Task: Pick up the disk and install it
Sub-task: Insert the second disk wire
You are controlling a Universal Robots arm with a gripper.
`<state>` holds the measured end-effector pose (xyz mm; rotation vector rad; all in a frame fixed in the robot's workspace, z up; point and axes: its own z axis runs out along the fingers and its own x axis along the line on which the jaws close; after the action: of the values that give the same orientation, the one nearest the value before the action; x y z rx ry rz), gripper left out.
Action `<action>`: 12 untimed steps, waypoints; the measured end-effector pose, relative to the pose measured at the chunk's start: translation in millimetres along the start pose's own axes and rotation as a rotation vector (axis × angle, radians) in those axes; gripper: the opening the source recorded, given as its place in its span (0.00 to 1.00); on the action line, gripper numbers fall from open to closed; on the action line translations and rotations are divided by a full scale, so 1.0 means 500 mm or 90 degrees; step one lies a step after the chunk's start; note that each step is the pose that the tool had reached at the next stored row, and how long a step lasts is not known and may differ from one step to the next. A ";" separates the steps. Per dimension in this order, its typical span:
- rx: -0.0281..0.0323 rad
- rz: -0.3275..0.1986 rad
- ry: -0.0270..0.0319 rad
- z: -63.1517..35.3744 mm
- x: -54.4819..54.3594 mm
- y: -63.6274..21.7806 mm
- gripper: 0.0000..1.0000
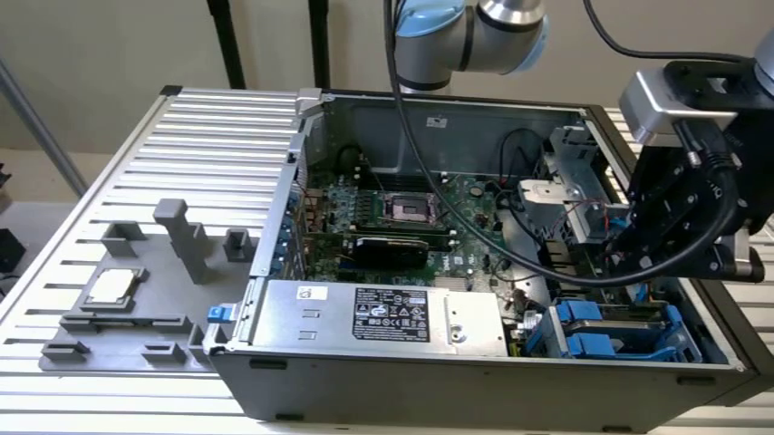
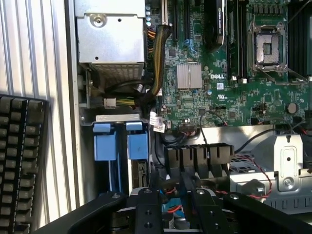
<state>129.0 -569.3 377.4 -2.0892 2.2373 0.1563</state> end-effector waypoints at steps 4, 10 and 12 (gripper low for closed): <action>0.0000 0.001 0.0017 -0.003 -0.005 -0.011 0.31; -0.0019 0.005 0.0031 -0.019 -0.008 -0.021 0.31; -0.0016 0.005 0.0054 -0.019 -0.008 -0.021 0.31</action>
<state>139.7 -567.4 386.9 -2.0861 2.2520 0.1512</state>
